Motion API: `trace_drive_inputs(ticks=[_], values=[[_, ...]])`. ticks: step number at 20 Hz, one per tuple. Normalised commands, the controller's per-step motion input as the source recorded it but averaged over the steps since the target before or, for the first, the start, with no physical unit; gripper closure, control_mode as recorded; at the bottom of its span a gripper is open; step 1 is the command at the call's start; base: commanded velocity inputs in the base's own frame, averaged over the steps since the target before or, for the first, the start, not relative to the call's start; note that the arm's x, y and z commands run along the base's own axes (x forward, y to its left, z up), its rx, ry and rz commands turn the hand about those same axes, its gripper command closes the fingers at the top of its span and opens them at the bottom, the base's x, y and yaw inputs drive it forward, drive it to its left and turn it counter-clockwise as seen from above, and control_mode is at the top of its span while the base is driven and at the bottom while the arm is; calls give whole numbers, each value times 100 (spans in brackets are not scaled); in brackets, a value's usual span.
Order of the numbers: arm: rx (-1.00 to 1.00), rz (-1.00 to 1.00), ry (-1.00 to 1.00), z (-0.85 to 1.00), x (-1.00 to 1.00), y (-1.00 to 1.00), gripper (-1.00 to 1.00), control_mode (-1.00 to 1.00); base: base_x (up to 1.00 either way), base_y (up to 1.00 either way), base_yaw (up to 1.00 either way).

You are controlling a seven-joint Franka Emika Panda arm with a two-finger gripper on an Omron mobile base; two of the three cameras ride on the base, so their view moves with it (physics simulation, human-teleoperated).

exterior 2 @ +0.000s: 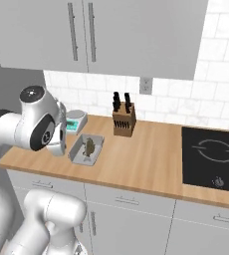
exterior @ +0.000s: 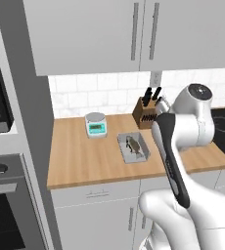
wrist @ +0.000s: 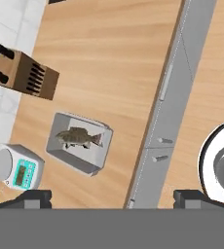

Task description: Take the meat container that has the fish and place it on the second highest rack of the freezer. Then take the vegetable container that has the garlic and carrot and place it on the highest rack of the freezer.

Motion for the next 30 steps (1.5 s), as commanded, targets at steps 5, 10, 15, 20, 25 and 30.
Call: trace_drive_inputs(ticks=[5, 10, 15, 20, 25, 30], values=[[0, 15, 19, -66, 0, 14, -100, -100, 0, 0, 0], [0, 15, 26, -58, 16, 8, -100, -100, 0, 0, 0], [-2, 7, 24, -34, 47, 6, -100, -100, 0, 0, 0], [0, 0, 2, -8, 33, 0, -100, -100, 0, 0, 0], [0, 0, -3, -19, 28, 2, -100, -100, 0, 0, 0], [0, 0, 0, -40, 22, 15, -100, -100, 0, 0, 0]])
